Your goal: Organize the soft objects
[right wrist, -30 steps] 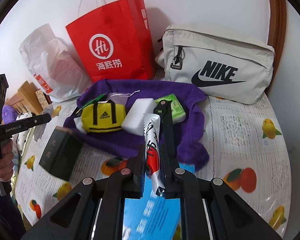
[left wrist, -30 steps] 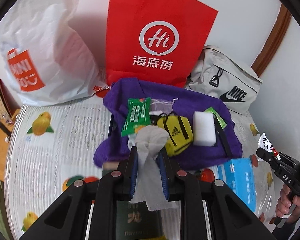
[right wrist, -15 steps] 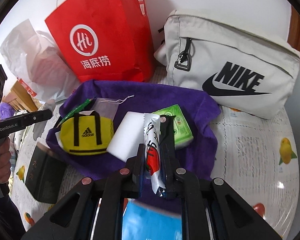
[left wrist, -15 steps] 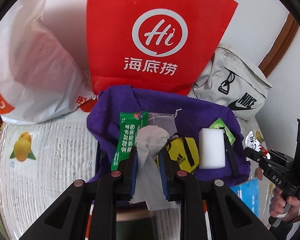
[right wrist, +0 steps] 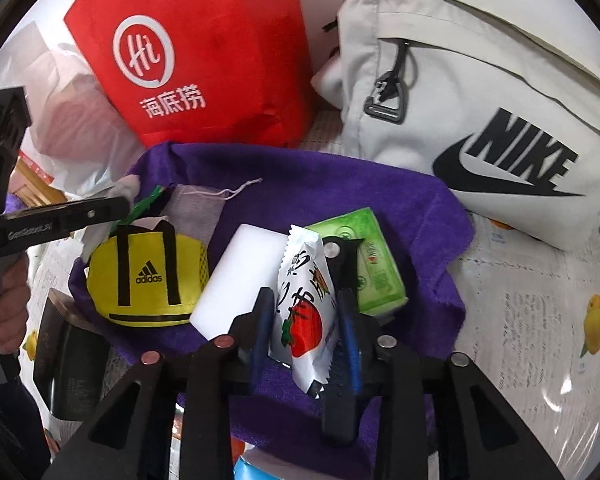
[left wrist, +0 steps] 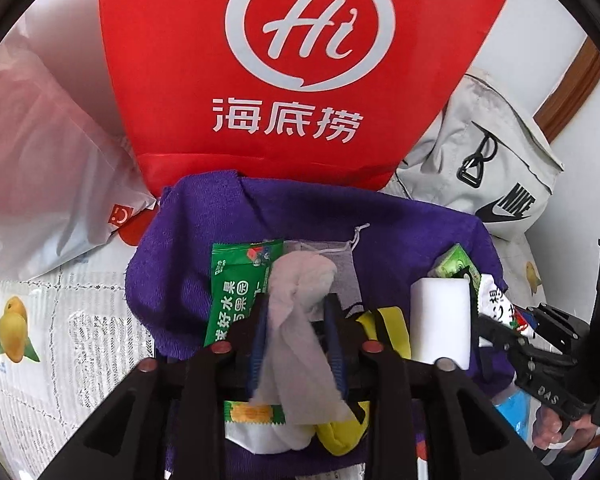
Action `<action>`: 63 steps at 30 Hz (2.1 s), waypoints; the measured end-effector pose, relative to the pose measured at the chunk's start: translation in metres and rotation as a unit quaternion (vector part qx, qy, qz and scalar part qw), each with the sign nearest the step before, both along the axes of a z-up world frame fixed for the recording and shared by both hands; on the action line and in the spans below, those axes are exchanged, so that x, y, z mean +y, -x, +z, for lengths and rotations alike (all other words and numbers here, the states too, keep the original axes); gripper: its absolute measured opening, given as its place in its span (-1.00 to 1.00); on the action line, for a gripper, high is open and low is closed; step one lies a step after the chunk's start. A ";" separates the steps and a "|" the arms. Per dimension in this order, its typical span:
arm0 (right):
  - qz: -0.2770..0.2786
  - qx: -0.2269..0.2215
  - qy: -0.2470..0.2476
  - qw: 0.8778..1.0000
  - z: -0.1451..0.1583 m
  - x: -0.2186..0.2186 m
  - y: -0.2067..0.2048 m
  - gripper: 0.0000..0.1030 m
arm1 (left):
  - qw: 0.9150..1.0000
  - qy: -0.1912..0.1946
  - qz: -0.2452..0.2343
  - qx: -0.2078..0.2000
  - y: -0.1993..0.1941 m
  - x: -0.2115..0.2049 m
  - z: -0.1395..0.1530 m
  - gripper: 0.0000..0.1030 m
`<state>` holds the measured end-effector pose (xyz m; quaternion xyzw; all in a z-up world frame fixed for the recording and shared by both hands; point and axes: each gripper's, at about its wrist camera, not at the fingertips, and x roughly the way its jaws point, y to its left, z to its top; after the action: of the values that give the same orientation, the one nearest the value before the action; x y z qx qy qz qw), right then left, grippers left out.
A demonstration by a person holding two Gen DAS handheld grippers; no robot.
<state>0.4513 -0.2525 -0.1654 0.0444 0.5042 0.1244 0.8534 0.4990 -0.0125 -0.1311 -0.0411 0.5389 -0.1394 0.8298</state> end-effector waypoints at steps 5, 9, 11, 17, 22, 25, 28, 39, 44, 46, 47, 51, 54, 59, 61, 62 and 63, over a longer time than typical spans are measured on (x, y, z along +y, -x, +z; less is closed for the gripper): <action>0.008 -0.005 0.000 1.000 0.000 0.004 -0.001 0.11 | 1.000 0.000 0.001 -0.002 -0.002 -0.002 0.001 0.07; 0.003 -0.010 -0.003 1.000 0.002 0.005 -0.001 0.34 | 1.000 -0.007 0.003 -0.004 0.001 -0.004 0.004 0.17; 0.002 -0.013 -0.003 1.000 0.005 0.004 0.000 0.40 | 1.000 -0.012 0.004 -0.005 0.004 -0.003 0.006 0.19; -0.002 -0.014 -0.001 1.000 0.012 0.004 0.006 0.50 | 1.000 -0.023 0.002 -0.011 0.020 0.000 0.020 0.32; -0.014 -0.022 0.002 1.000 0.024 0.001 0.018 0.54 | 0.999 -0.036 0.004 -0.028 0.042 0.001 0.038 0.44; -0.024 -0.031 0.005 0.999 0.034 -0.002 0.031 0.60 | 0.999 -0.040 0.003 -0.034 0.056 0.003 0.049 0.53; -0.032 -0.039 0.006 0.999 0.045 -0.005 0.046 0.60 | 0.998 -0.041 0.005 -0.040 0.075 0.005 0.060 0.64; -0.049 -0.054 0.012 0.997 0.071 -0.003 0.129 0.66 | 0.997 -0.047 0.016 -0.055 0.162 0.007 0.079 0.89; -0.066 -0.060 0.014 0.996 0.077 -0.004 0.168 0.82 | 0.995 -0.061 0.027 -0.077 0.209 0.006 0.085 0.90; -0.073 -0.071 0.018 0.995 0.082 -0.004 0.186 0.86 | 0.994 -0.060 0.029 -0.085 0.228 0.006 0.088 0.90; -0.077 -0.078 0.017 0.994 0.085 -0.004 0.197 0.90 | 0.994 -0.062 0.031 -0.089 0.236 0.005 0.088 0.90; -0.093 -0.089 0.006 0.992 0.093 -0.006 0.227 0.94 | 0.991 -0.078 0.039 -0.100 0.270 0.003 0.091 0.90; -0.095 -0.099 0.000 0.990 0.100 -0.005 0.249 0.95 | 0.988 -0.086 0.051 -0.115 0.296 0.002 0.096 0.90; -0.097 -0.109 0.002 0.989 0.108 -0.001 0.286 0.95 | 0.985 -0.088 0.054 -0.137 0.336 -0.002 0.103 0.91; -0.095 -0.117 0.009 0.989 0.110 0.002 0.302 0.95 | 0.984 -0.094 0.057 -0.144 0.350 -0.003 0.104 0.91; -0.095 -0.119 0.012 0.988 0.110 0.004 0.310 0.95 | 0.983 -0.094 0.058 -0.147 0.357 -0.004 0.104 0.91; -0.094 -0.121 0.012 0.988 0.110 0.006 0.316 0.95 | 0.983 -0.094 0.059 -0.149 0.364 -0.004 0.105 0.91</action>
<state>0.1350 -0.2468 -0.0550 0.0656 0.3922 0.0424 0.9165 0.1354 -0.0162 -0.0264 0.0264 0.4167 -0.0441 0.9076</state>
